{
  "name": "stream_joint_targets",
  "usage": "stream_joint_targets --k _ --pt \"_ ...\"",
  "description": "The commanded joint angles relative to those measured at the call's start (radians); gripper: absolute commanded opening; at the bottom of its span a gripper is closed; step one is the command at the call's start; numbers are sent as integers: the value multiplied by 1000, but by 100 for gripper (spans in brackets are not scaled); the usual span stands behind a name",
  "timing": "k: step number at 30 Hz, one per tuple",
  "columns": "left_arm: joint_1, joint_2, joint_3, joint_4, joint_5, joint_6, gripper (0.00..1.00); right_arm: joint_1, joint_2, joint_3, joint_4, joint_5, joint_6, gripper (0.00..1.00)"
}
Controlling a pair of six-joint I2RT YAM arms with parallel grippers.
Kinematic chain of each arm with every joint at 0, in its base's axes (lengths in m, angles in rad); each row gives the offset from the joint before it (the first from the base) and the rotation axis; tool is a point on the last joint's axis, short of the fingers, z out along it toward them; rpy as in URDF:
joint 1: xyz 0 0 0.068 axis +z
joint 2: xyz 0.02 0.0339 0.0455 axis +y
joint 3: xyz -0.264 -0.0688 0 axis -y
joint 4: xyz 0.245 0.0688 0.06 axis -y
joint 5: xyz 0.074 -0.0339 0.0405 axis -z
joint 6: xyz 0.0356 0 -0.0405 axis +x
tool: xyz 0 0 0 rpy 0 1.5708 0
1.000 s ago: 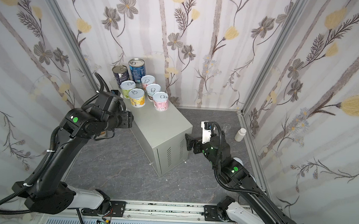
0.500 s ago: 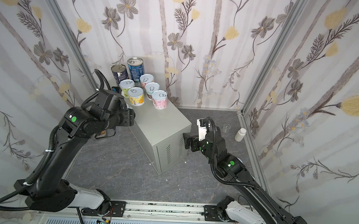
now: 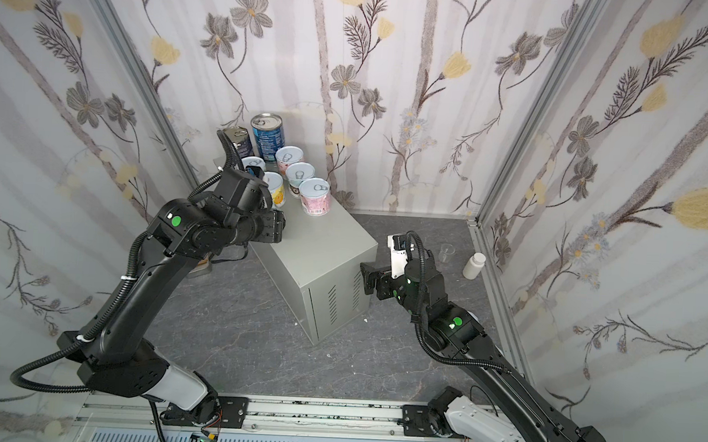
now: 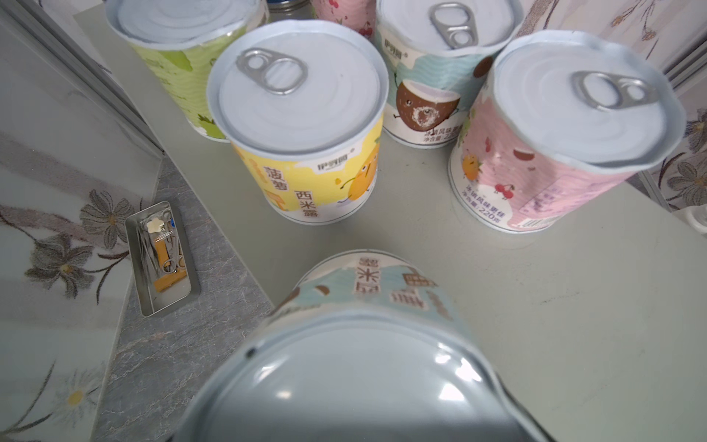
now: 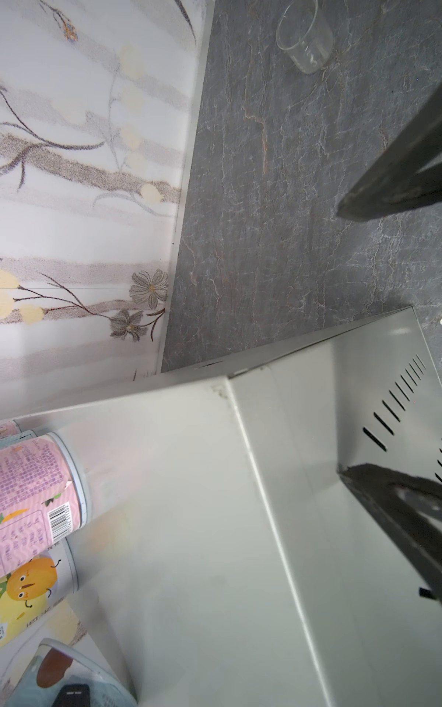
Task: Place and organize the canned foods onto the counter
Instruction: 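Lower the teal can onto the cabinet top in front of the yellow can, then open and withdraw the left gripper while the right gripper swings toward floor cans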
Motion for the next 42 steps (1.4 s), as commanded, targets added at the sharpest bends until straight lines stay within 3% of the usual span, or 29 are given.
stream_joint_targets --k 1,8,12,23,30,34,42 --pt "0 24 26 47 -5 7 52 0 -17 -9 51 11 -1 100" --pt "-1 85 59 48 5 6 53 2 -70 -47 60 14 1 100" --pt "-1 96 59 47 0 8 58 1 -92 -58 62 17 1 100" --pt "2 132 70 44 -43 13 81 0 -115 -68 68 24 -2 100" --pt "1 154 87 44 -54 14 89 2 -137 -59 58 35 -3 100" --pt "-1 152 110 45 -51 9 99 2 -149 -49 45 37 -4 100" --pt "1 100 158 51 -60 -29 100 29 -129 21 -16 66 -37 100"
